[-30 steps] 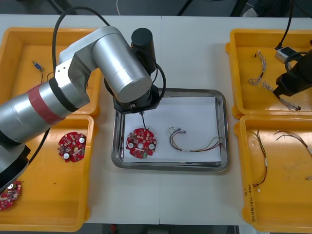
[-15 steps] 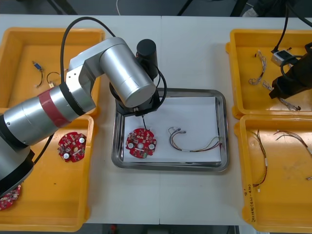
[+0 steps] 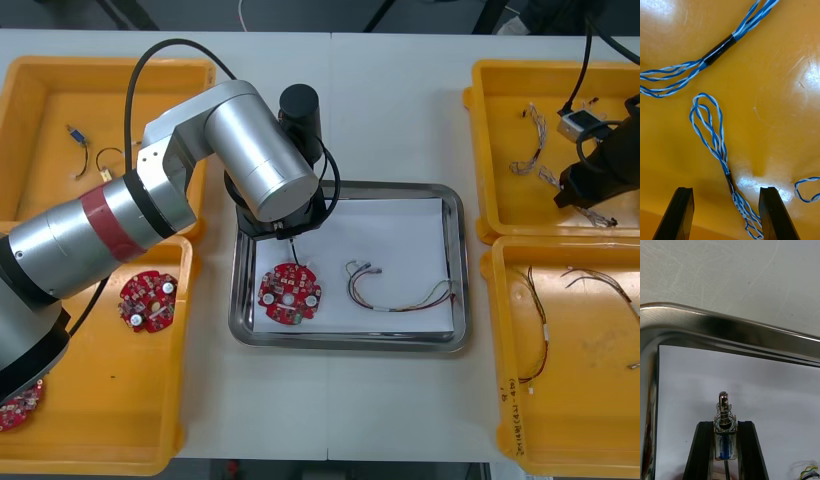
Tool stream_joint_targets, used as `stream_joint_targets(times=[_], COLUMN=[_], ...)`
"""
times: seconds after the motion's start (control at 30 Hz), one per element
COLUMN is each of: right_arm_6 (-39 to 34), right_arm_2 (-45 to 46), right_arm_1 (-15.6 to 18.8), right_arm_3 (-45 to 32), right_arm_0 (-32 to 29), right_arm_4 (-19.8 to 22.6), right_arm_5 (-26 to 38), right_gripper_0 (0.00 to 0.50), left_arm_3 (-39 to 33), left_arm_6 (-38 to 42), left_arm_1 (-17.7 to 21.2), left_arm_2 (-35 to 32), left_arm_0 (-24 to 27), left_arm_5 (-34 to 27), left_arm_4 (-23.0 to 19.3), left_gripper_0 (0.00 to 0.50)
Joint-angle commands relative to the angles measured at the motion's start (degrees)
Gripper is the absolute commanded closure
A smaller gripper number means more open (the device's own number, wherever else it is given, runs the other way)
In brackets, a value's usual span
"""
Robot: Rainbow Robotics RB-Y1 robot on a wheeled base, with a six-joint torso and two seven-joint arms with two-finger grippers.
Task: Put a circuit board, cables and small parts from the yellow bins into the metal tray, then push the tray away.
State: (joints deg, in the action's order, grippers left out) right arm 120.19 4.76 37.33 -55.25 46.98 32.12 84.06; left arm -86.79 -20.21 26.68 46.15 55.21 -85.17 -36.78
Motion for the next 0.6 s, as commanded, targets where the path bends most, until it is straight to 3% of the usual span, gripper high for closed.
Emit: stream_joint_targets(times=[0.03, 0.6], right_arm_6=[2.1, 1.0], right_arm_2=[1.4, 1.4], right_arm_1=[-0.3, -1.3], right_arm_3=[-0.7, -0.6], right_arm_0=[-1.0, -1.8], right_arm_4=[-0.5, -0.4], right_arm_5=[-1.0, -2.2], right_gripper_0=[0.000, 0.000], left_arm_3=[-0.4, -3.2], left_arm_6=[4.0, 2.7], left_arm_1=[-0.7, 1.5], left_arm_2=[0.8, -1.5], left_arm_0=[-0.1, 0.0], left_arm_5=[0.6, -1.4], left_arm_4=[1.1, -0.2], left_gripper_0=[0.002, 0.000])
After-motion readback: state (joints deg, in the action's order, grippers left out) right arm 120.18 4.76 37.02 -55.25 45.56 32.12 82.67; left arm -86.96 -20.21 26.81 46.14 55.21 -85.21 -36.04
